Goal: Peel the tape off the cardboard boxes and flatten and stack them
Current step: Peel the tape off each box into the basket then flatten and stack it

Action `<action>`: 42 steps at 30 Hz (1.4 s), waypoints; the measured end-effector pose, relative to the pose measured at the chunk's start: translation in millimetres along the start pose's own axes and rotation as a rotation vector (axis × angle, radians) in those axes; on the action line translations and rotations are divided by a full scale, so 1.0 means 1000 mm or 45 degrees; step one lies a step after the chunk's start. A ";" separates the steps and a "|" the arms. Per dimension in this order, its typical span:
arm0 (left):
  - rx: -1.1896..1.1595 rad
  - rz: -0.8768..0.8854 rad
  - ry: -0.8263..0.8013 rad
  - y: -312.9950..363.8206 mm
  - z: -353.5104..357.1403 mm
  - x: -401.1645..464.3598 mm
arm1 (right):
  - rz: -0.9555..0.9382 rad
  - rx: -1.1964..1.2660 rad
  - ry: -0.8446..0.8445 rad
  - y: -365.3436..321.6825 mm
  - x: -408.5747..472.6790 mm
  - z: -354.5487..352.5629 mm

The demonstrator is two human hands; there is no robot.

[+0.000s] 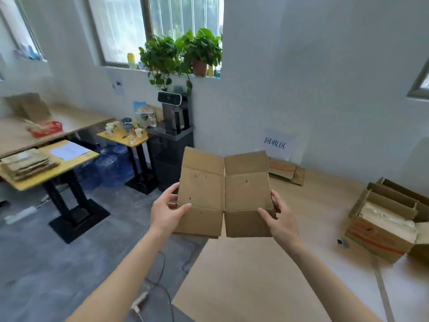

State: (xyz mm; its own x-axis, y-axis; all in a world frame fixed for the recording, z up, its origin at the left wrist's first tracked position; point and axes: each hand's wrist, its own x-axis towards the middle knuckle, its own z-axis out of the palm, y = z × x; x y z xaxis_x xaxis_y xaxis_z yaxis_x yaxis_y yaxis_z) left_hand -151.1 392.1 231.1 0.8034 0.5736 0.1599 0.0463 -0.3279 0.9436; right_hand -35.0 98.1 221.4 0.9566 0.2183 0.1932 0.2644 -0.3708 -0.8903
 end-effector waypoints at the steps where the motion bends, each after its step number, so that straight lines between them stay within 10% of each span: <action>1: -0.012 0.017 0.032 0.007 -0.018 0.008 | -0.042 0.006 0.005 -0.018 0.007 0.011; 22: 0.057 0.110 0.307 0.010 -0.210 0.281 | -0.309 0.083 -0.038 -0.178 0.237 0.248; 42: -0.015 0.250 -0.115 -0.019 -0.118 0.513 | -0.102 -0.086 0.304 -0.146 0.388 0.266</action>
State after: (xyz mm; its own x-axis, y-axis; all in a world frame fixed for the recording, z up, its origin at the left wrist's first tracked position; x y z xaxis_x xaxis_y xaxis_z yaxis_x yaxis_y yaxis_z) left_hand 190.0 781.6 329.3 0.8464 0.4293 0.3150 -0.1230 -0.4180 0.9001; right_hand 264.3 477.5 316.8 0.9320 0.0332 0.3609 0.3403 -0.4224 -0.8401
